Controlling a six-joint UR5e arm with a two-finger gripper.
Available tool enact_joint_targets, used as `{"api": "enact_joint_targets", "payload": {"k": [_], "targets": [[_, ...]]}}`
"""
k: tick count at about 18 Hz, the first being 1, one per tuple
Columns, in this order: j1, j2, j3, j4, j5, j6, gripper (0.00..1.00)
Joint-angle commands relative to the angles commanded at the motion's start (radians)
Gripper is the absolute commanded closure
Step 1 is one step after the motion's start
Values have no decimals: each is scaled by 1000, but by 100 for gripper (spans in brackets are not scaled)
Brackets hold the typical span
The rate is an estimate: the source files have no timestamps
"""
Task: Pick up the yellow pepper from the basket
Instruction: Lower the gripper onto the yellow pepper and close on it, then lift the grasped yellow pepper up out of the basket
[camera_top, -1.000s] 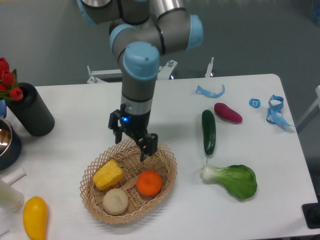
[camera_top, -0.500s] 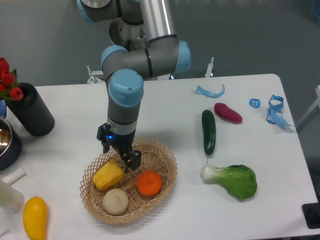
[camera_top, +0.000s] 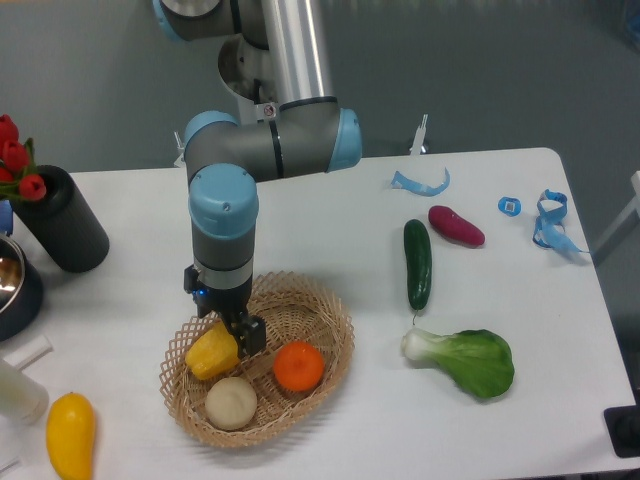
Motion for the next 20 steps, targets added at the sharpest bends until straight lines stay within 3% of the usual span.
{"api": "enact_joint_targets", "payload": {"k": [14,15,20], "targets": [[-2,-37,5,2,2,-29,0],[-2,-40,9,2,2,-31,4],[-2,-46,17,2,2,-29,41]]}}
